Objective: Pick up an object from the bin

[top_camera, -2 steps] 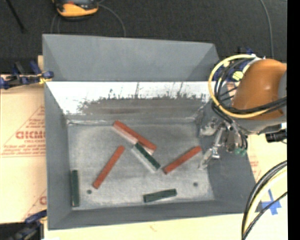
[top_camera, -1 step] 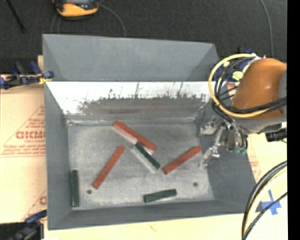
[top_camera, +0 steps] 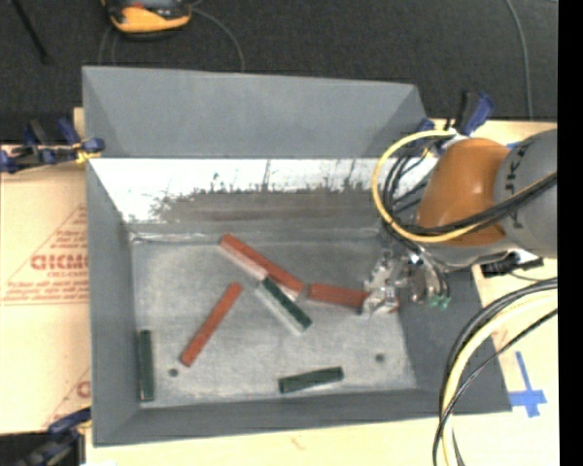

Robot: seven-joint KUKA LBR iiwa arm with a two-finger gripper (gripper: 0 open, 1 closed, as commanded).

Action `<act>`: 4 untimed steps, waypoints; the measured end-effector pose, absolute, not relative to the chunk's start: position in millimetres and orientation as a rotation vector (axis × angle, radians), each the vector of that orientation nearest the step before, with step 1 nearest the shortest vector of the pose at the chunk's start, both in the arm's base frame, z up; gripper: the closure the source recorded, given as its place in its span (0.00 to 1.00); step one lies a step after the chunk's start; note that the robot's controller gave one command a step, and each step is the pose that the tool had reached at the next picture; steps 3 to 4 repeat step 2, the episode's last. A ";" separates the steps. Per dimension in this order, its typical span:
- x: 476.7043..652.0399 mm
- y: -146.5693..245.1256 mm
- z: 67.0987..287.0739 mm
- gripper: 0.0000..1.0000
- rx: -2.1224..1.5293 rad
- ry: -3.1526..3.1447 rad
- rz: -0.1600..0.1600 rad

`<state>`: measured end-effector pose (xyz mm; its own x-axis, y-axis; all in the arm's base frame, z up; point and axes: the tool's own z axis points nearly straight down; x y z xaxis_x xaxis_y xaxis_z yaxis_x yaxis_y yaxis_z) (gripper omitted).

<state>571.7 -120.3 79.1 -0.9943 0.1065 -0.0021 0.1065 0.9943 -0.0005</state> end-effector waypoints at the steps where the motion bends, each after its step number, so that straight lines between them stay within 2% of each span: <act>1: 571.7 -120.3 79.1 1.00 0.168 3.135 -0.001; 2: 586.5 -122.8 208.0 1.00 0.166 3.132 -0.001; 4: 586.5 -122.8 208.0 1.00 0.166 3.132 -0.001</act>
Offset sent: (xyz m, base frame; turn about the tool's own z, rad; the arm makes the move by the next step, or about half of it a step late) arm 0.0136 -0.0016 0.1278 0.0007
